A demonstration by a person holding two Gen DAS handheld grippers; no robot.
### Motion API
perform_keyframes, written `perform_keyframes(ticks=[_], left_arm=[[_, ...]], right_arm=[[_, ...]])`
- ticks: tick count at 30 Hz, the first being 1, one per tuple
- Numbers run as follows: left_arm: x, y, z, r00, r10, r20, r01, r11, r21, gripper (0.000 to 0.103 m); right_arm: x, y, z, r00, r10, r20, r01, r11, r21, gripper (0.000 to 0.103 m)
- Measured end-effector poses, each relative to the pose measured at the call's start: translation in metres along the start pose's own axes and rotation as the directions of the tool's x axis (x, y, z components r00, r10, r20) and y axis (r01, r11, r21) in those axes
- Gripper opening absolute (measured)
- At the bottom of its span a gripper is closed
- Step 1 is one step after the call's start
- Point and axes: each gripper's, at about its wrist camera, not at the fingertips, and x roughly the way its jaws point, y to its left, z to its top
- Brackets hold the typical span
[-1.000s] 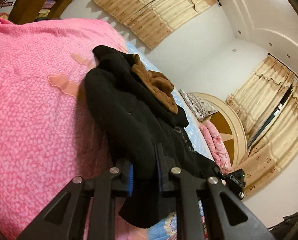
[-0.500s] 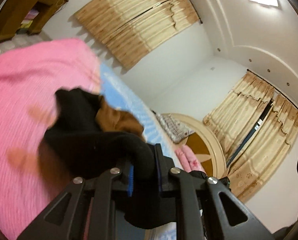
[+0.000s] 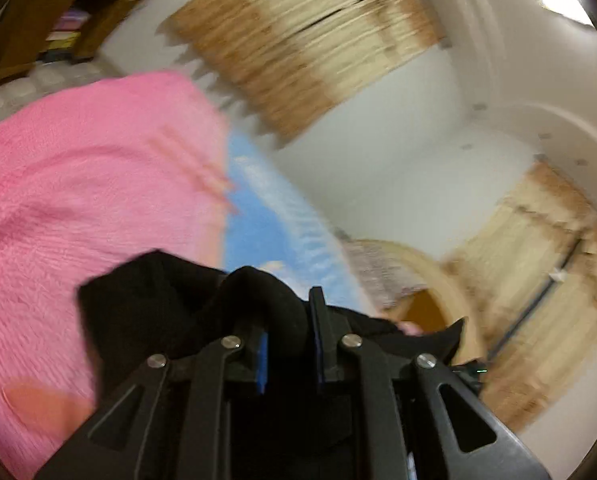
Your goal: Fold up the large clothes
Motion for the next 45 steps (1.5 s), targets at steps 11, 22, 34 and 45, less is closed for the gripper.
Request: perform_keyframes(ticks=[11, 22, 34, 45], left_arm=[[-0.022, 0.009, -0.012, 0.98, 0.182, 0.081, -0.182, 0.983, -0.009, 0.103], [-0.022, -0.003, -0.068, 0.954, 0.3, -0.002, -0.3, 0.953, 0.044, 0.103], [0.002, 0.031, -0.067, 0.919, 0.381, -0.102, -0.379, 0.925, 0.032, 0.103], [-0.034, 0.016, -0.072, 0.9, 0.432, -0.059, -0.426, 0.9, 0.096, 0.103]], right_arm=[[0.063, -0.015, 0.007, 0.971, -0.236, -0.038, 0.223, 0.95, -0.216, 0.082], [0.14, 0.052, -0.119, 0.857, -0.436, -0.275, 0.212, 0.784, -0.583, 0.051], [0.225, 0.005, -0.054, 0.808, -0.549, -0.214, 0.4, 0.778, -0.484, 0.052], [0.147, 0.063, -0.086, 0.898, -0.418, -0.138, 0.285, 0.792, -0.54, 0.061]])
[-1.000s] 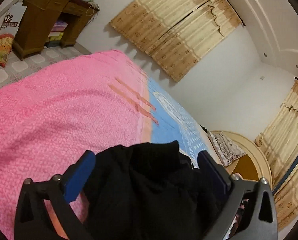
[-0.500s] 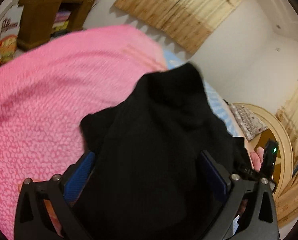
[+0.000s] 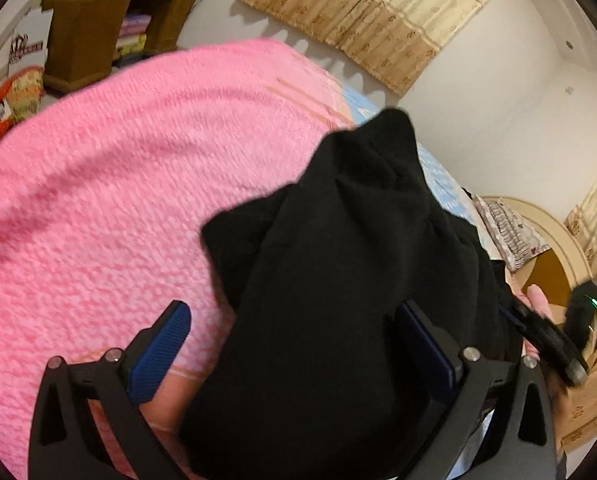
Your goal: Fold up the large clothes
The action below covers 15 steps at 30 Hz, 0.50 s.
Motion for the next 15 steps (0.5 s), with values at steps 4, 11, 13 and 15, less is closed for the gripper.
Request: perform_keyframes(ticks=[4, 11, 13, 15], left_arm=[[0.003, 0.002, 0.007, 0.999, 0.039, -0.001, -0.039, 0.999, 0.008, 0.103], [0.027, 0.008, 0.011, 0.997, 0.048, -0.056, -0.047, 0.999, 0.025, 0.103], [0.024, 0.013, 0.012, 0.998, 0.038, -0.039, -0.037, 0.999, 0.019, 0.103], [0.029, 0.018, 0.014, 0.999, 0.016, -0.047, -0.017, 1.0, -0.011, 0.103]], right_arm=[[-0.002, 0.018, -0.03, 0.993, -0.115, -0.018, 0.111, 0.985, -0.132, 0.061], [-0.008, -0.022, -0.038, 0.996, -0.075, -0.054, 0.072, 0.996, -0.056, 0.067], [-0.025, -0.014, -0.033, 0.998, -0.063, -0.002, 0.062, 0.996, -0.064, 0.068], [-0.04, -0.003, -0.029, 1.0, 0.009, 0.028, -0.007, 0.998, -0.057, 0.068]])
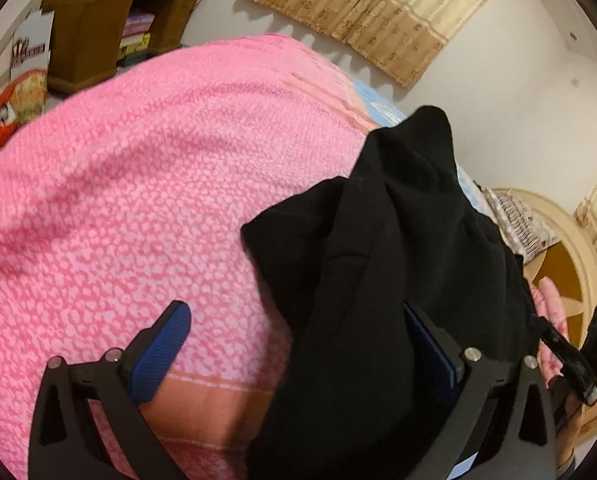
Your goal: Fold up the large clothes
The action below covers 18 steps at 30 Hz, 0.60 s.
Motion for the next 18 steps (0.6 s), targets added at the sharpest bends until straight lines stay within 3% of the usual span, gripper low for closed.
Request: perform_keyframes(ticks=[3, 7, 10, 18], left_arm=[[0.001, -0.002, -0.001, 1.0, -0.004, 0.01, 0.004, 1.0, 0.005, 0.103], [0.003, -0.007, 0.0, 1.0, -0.002, 0.003, 0.002, 1.0, 0.018, 0.103], [0.001, -0.012, 0.001, 0.999, 0.044, 0.013, -0.045, 0.996, 0.071, 0.103], [0.002, -0.036, -0.001, 0.984, 0.156, 0.083, -0.17, 0.965, 0.201, 0.103]], right_arm=[[0.001, 0.034, -0.001, 0.999, 0.036, -0.006, -0.037, 0.996, -0.086, 0.068], [0.059, 0.055, -0.026, 0.984, -0.066, -0.163, 0.036, 0.983, -0.181, 0.068], [0.063, 0.065, -0.042, 0.99, -0.117, -0.084, 0.092, 0.964, -0.249, 0.069], [0.061, 0.068, -0.041, 0.989, -0.116, -0.089, 0.093, 0.968, -0.235, 0.069]])
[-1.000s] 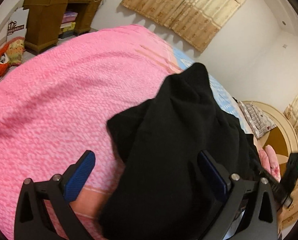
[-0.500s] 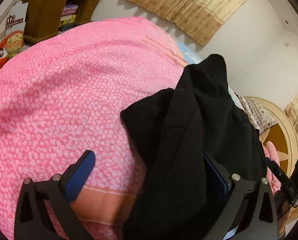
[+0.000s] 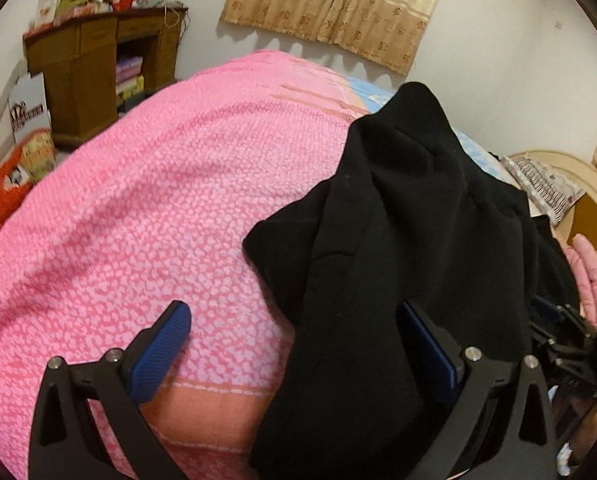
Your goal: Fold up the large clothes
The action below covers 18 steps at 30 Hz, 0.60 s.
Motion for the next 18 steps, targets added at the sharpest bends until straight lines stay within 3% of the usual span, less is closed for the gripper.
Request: perform_keyframes(ticks=[2, 5, 7, 9, 11, 14, 18], left_arm=[[0.002, -0.001, -0.001, 1.0, 0.006, 0.007, -0.006, 1.0, 0.013, 0.103], [0.006, 0.004, -0.002, 1.0, -0.019, 0.004, 0.019, 1.0, 0.0, 0.103], [0.009, 0.008, -0.001, 0.999, -0.032, -0.002, 0.032, 0.999, -0.003, 0.103], [0.01, 0.006, -0.002, 0.999, -0.037, -0.007, 0.037, 0.999, 0.0, 0.103], [0.011, 0.005, -0.003, 0.999, -0.042, -0.019, 0.042, 0.999, 0.004, 0.103], [0.012, 0.006, -0.002, 0.998, -0.062, -0.031, 0.062, 0.998, -0.01, 0.103], [0.013, 0.009, 0.0, 0.994, -0.098, -0.058, 0.095, 0.995, -0.041, 0.103]], right_arm=[[-0.003, -0.007, 0.01, 1.0, 0.017, -0.003, -0.017, 0.999, 0.045, 0.069], [-0.029, -0.017, 0.023, 0.993, 0.041, 0.107, -0.057, 0.987, 0.153, 0.069], [-0.026, -0.009, 0.031, 0.993, -0.02, 0.114, 0.005, 0.992, 0.125, 0.069], [-0.003, -0.001, 0.031, 0.996, -0.081, 0.04, 0.078, 0.994, 0.072, 0.069], [0.022, 0.003, 0.02, 0.995, -0.095, -0.02, 0.095, 0.995, 0.029, 0.074], [0.025, 0.012, 0.011, 0.989, -0.137, 0.058, 0.138, 0.99, -0.004, 0.078], [0.025, 0.012, 0.006, 0.985, -0.144, 0.091, 0.145, 0.989, -0.003, 0.078]])
